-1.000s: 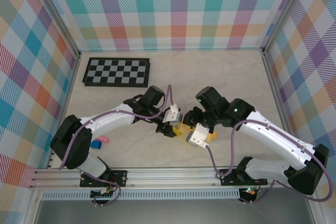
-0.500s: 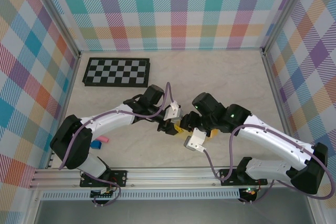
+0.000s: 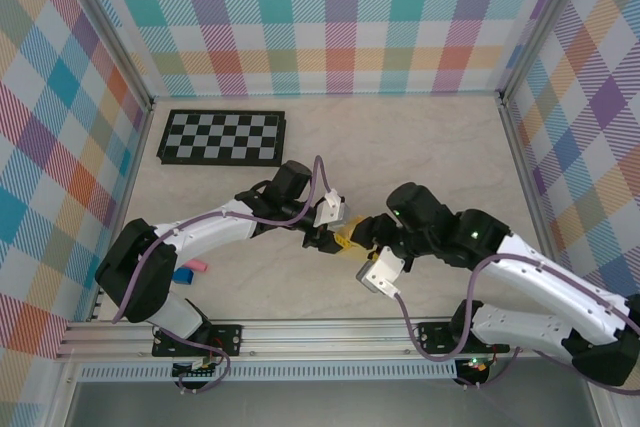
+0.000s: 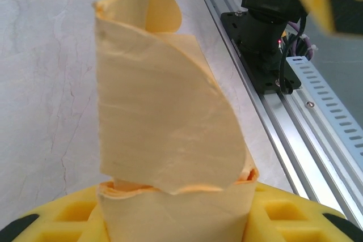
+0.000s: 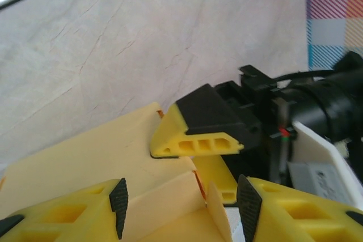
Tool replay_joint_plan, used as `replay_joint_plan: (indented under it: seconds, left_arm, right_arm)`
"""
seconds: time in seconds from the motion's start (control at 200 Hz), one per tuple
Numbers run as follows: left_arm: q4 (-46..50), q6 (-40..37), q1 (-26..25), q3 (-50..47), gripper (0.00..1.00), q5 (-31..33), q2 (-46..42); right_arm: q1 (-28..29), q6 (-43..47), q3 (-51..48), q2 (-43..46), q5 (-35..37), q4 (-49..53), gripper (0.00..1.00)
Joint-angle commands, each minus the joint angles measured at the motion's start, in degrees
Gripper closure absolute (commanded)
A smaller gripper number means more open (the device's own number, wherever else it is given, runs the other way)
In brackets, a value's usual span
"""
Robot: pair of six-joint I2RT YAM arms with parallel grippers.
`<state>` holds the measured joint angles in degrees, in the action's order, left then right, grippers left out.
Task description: Fold the paper box
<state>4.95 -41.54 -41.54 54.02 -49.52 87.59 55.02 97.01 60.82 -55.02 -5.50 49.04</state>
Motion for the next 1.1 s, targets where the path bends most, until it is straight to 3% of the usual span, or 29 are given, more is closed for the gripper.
replay_joint_plan:
  seconds: [0.0,0.07,0.21,0.27,0.345,0.425,0.51,0.59,0.71,0.855,0.98,1.095]
  left_arm:
    - [-3.36,0.99,-0.03,-1.11,0.59,0.2,-0.68]
    - [-3.98,1.36,-0.02,-1.18,0.59,0.55,-0.67]
    - [-4.59,1.59,-0.02,-1.19,0.59,1.48,-0.49]
    - [-4.77,1.72,-0.03,-1.16,0.6,2.08,-0.56]
    - [-5.95,2.71,-0.02,-1.63,0.6,3.46,-0.75]
    - [-8.19,4.48,-0.03,-2.49,0.6,4.74,-1.1]
    - [-11.21,6.45,0.01,-3.51,0.6,5.35,-1.37]
    - [-13.43,7.62,0.02,-4.55,0.6,5.45,-1.57]
    - [-14.7,8.27,-0.03,-4.95,0.6,5.42,-1.72]
    - [-14.53,8.33,0.06,-4.97,0.6,5.51,-2.33]
    - [-14.9,8.67,0.14,-5.16,0.6,4.75,-2.31]
    - [-14.88,8.93,0.16,-5.16,0.6,4.45,-2.25]
  right_arm:
    - [-0.56,-17.72,1.53,2.87,-4.67,-2.41,0.42]
    - [-4.62,-30.73,2.59,2.87,-10.19,-5.43,0.38]
    - [-18.22,-62.97,2.93,1.26,-23.44,-17.91,0.37]
    - [-21.79,-80.78,4.51,-1.08,-18.44,-21.62,0.38]
    - [-24.32,-97.11,10.04,-6.47,-14.3,-16.18,0.42]
    - [-24.43,-118.86,12.91,-10.52,-3.69,-9.9,0.4]
    - [-24.64,-131.34,14.86,-14.07,-2.24,-2.72,0.4]
    - [-24.64,-134.07,17.24,-17.49,-7.05,1.56,0.39]
    - [-24.68,-134.36,23.99,-23.39,-6.08,13.84,0.36]
    - [-24.26,-135.32,23.57,-24.19,-9.46,14.53,0.34]
    - [-23.4,-128.15,23.8,-24.84,-7.07,14.27,0.25]
    - [-21.65,-120.64,23.87,-24.95,-3.67,13.79,0.22]
